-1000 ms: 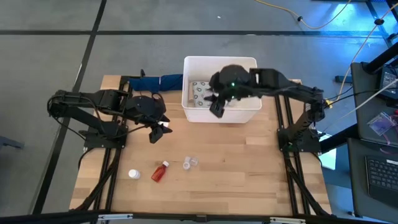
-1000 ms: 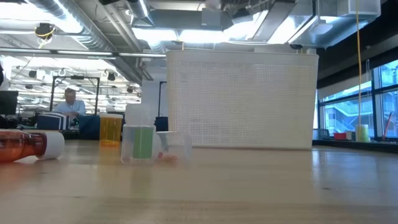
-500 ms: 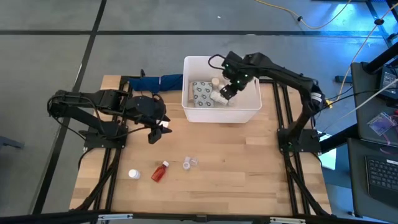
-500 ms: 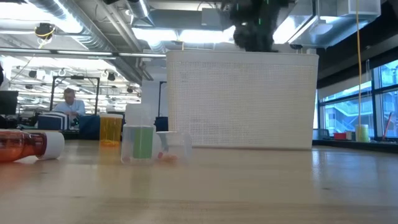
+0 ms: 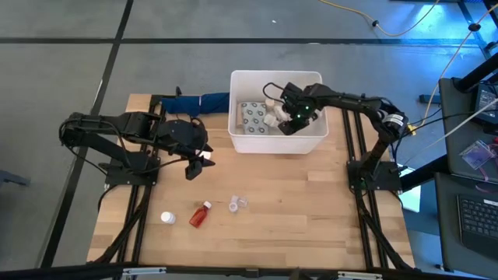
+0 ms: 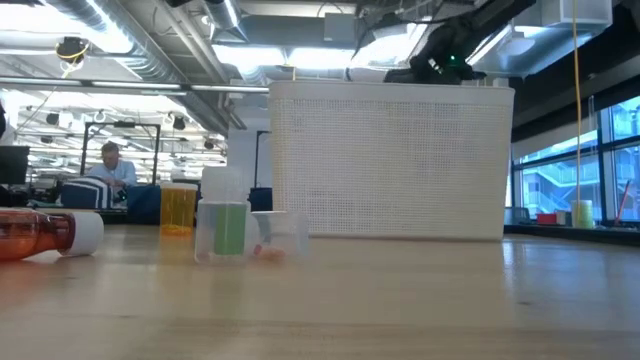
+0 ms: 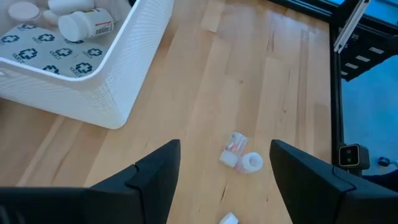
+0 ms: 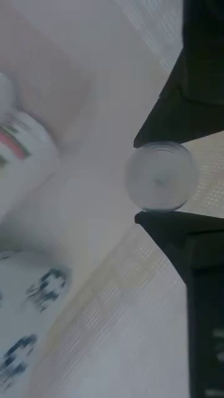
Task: Pick & place medical supplies in basket/bin
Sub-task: Put the top transparent pill bottle into the white bin, then put the orange pill bottle into the white bin
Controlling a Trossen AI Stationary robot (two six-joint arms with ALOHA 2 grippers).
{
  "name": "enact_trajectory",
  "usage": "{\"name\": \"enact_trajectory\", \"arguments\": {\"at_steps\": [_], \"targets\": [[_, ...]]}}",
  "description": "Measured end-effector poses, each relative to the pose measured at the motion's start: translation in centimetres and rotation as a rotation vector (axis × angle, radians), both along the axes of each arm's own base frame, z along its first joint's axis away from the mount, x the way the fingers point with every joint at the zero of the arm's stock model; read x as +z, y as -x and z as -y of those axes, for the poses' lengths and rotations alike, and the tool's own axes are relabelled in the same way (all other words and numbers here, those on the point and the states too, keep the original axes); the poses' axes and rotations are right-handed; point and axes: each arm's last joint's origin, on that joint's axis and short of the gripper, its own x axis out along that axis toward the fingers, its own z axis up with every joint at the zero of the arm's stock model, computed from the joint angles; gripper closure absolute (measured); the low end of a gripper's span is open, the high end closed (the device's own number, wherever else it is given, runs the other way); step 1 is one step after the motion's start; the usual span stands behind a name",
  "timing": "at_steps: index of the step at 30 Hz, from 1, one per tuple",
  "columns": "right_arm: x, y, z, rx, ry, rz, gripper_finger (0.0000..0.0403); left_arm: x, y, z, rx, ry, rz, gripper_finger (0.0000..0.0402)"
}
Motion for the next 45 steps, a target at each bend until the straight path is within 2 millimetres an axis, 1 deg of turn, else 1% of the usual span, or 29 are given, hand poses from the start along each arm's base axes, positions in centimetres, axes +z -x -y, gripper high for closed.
{"name": "enact_trajectory", "arguments": {"at_steps": [5, 13, 16, 23, 26, 29, 33, 36, 39, 41, 43, 45], "targets": [[-1.2, 0.3, -0.2, -0.027, -0.010, -0.009, 0.0250, 0.0, 0.0, 0.0, 0.000, 0.000, 0.000, 0.0162], [-1.6, 0.5, -0.4, -0.047, -0.029, -0.024, 0.0242, 0.0, 0.0, 0.0, 0.000, 0.000, 0.000, 0.0162], [-1.6, 0.5, -0.4, -0.047, -0.030, -0.023, 0.0225, 0.0, 0.0, 0.0, 0.000, 0.001, 0.000, 0.0162], [-1.6, 0.5, -0.4, -0.049, -0.031, -0.022, 0.0169, 0.0, 0.0, 0.0, 0.023, 0.026, 0.000, 0.0162], [-1.5, 0.5, -0.3, -0.048, -0.029, -0.021, 0.0156, 0.0, 0.0, 0.0, 0.035, 0.039, 0.000, 0.0162], [-1.0, 0.2, -0.2, -0.048, -0.017, -0.008, 0.0154, 0.0, 0.0, 0.0, 0.076, 0.081, 0.002, 0.0162], [1.1, -0.7, 0.5, -0.049, 0.034, 0.046, 0.0156, 0.0, 0.0, -0.1, 0.099, 0.062, 0.006, 0.0162], [3.7, -1.4, 1.0, -0.052, 0.073, 0.101, 0.0156, 0.1, -0.2, -0.2, 0.142, 0.056, 0.026, 0.0162], [7.1, -2.0, 1.4, -0.049, 0.115, 0.160, 0.0156, 0.1, -0.1, -0.3, 0.167, 0.058, 0.018, 0.0162], [9.6, -2.2, 1.3, -0.030, 0.146, 0.202, 0.0156, -0.2, 0.2, -0.4, 0.168, 0.005, -0.019, 0.0162], [12.2, -2.3, 0.8, -0.009, 0.185, 0.236, 0.0156, -0.8, 0.4, -0.6, 0.203, -0.071, -0.091, 0.0162], [14.8, -2.2, -0.2, 0.009, 0.236, 0.280, 0.0156, -1.7, 0.6, -0.7, 0.254, -0.102, -0.187, 0.0162]]}}
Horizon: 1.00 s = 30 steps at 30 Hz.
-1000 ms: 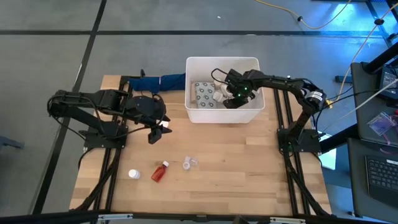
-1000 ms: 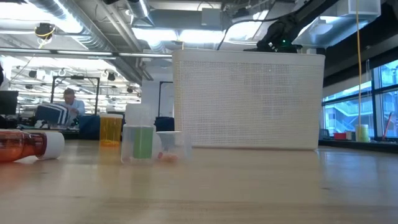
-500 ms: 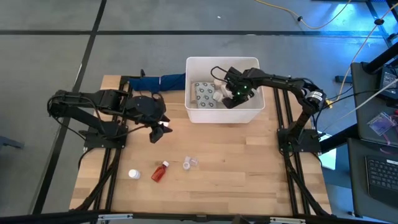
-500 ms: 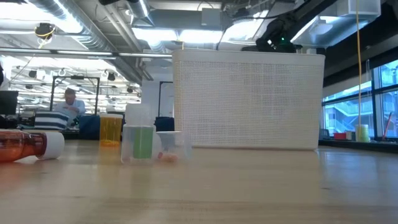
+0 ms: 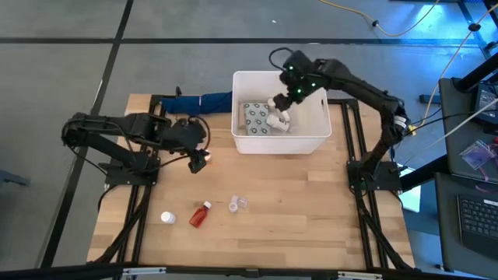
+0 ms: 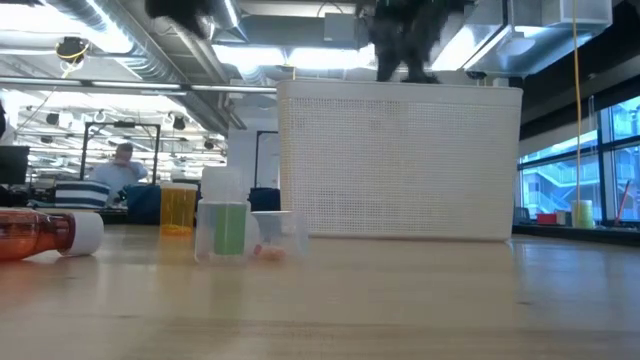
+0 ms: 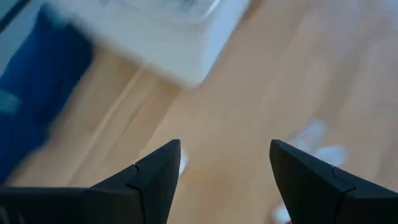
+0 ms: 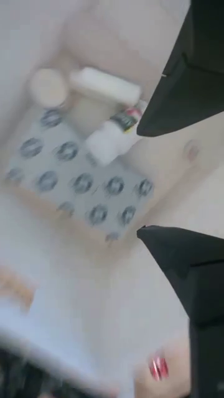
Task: Pick & place medical supplies in basket/bin
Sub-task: Put the orange pill bottle into the white bin
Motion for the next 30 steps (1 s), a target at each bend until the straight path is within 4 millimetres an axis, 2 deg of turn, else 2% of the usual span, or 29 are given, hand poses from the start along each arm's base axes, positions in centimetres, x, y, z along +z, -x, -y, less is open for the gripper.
{"name": "enact_trajectory", "arguments": {"at_steps": [6, 12, 16, 21, 25, 30], "targets": [[6.5, 1.1, -4.9, 0.081, 0.158, 0.165, 0.0156, -2.5, -1.3, -0.9, 0.167, -0.020, -0.194, 0.0162], [9.7, 3.5, -10.3, 0.149, 0.200, 0.261, 0.0156, -4.1, -3.4, -1.5, 0.153, -0.135, -0.278, 0.0162], [10.5, 5.5, -13.9, 0.134, 0.238, 0.265, 0.0156, -5.0, -4.5, -1.6, 0.191, -0.118, -0.285, 0.0162], [10.7, 6.8, -16.6, 0.043, 0.418, 0.251, 0.0156, -6.2, -5.6, -1.5, 0.223, -0.074, -0.304, 0.0162], [10.1, 6.6, -17.8, -0.008, 0.477, 0.234, 0.0156, -7.1, -6.3, -1.9, 0.259, 0.007, -0.336, 0.0153], [9.4, 6.2, -18.3, -0.012, 0.458, 0.223, 0.0156, -8.1, -6.9, -3.2, 0.284, 0.036, -0.394, 0.0116]]}}
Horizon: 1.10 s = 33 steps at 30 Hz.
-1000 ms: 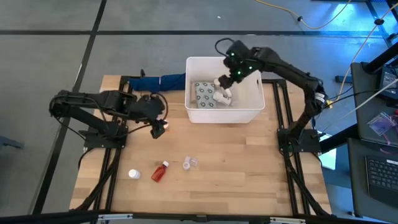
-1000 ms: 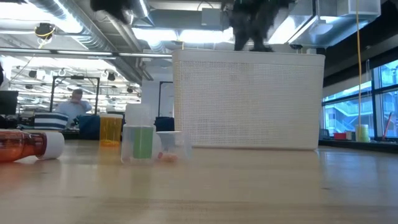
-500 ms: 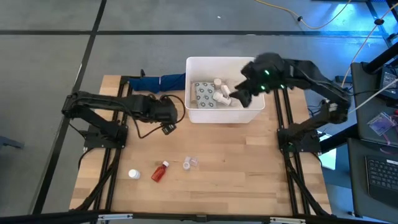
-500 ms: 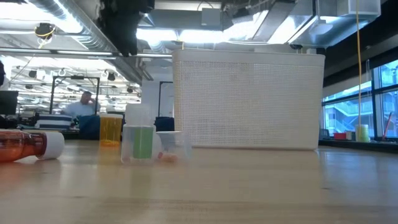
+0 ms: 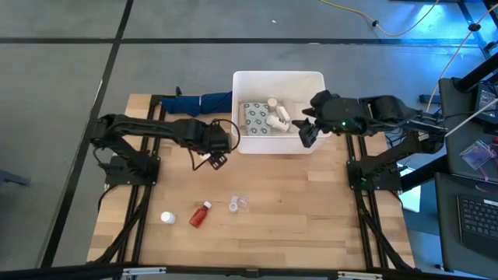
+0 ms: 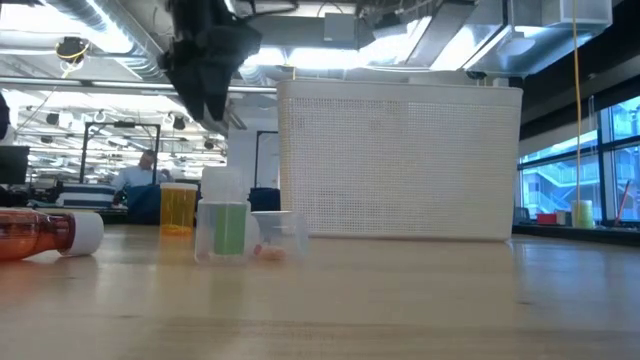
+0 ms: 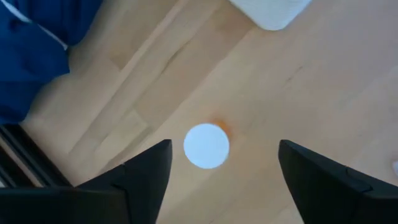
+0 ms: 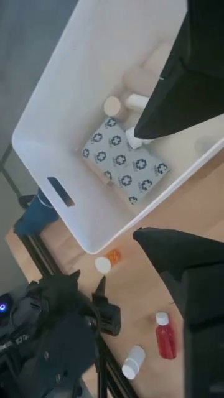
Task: Pick & place medical supplies in basket/bin
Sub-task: Put the orange pill bottle into the white bin
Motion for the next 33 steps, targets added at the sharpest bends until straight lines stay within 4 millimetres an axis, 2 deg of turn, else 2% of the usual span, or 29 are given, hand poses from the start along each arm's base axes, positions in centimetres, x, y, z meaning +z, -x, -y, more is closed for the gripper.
{"name": "enact_trajectory", "arguments": {"at_steps": [6, 12, 16, 19, 22, 26, 33], "targets": [[-0.4, -0.2, -0.1, -0.004, -0.007, -0.015, 0.0156, -0.3, 0.0, -1.6, 0.059, -0.001, -0.024, 0.0095], [-0.5, -0.3, -0.1, -0.019, -0.023, -0.006, 0.0156, -0.4, 0.0, -1.1, 0.053, 0.184, -0.003, 0.0097], [-0.5, -0.3, -0.1, -0.019, -0.023, -0.007, 0.0156, -0.5, 0.0, -0.9, 0.086, 0.144, -0.009, 0.0098], [-0.5, -0.3, -0.1, -0.020, -0.022, -0.006, 0.0156, -0.6, 0.3, -1.7, 0.104, 0.148, -0.026, 0.0098], [-0.4, -0.5, -0.1, -0.020, -0.022, 0.003, 0.0156, -1.4, 0.5, -2.6, 0.121, 0.155, -0.039, 0.0098], [-0.5, -0.7, -0.1, -0.022, -0.021, 0.004, 0.0156, -3.3, 1.1, -3.6, 0.157, 0.225, -0.064, 0.0098], [-0.7, -1.0, -0.1, -0.023, -0.019, -0.007, 0.0156, -5.8, 1.2, -4.4, 0.146, 0.295, -0.012, 0.0098]]}}
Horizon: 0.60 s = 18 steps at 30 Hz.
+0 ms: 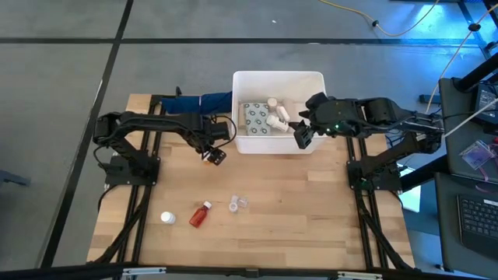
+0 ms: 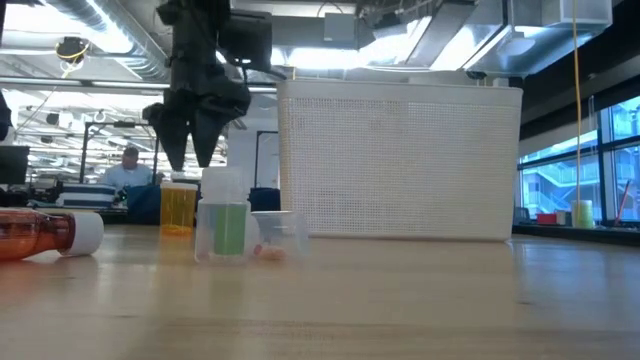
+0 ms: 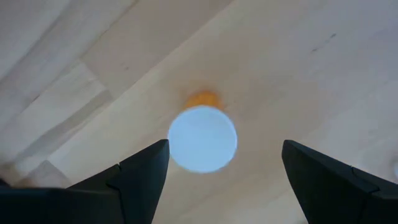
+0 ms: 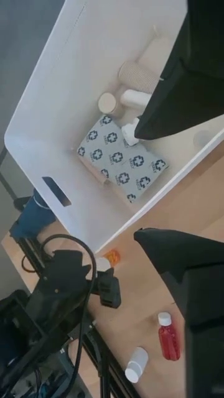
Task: Pick & place medical supplies in basket/bin
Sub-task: Put the orange pill bottle into the white bin
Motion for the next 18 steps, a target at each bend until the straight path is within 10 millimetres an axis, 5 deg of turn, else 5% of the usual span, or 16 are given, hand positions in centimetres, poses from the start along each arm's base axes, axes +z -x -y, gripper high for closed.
{"name": "enact_trajectory", "arguments": {"at_steps": [18], "targets": [[-0.4, -0.6, 0.0, 0.003, 0.006, -0.019, 0.0156, -4.0, 1.6, -0.9, 0.040, 0.047, -0.022, 0.0099]]}}
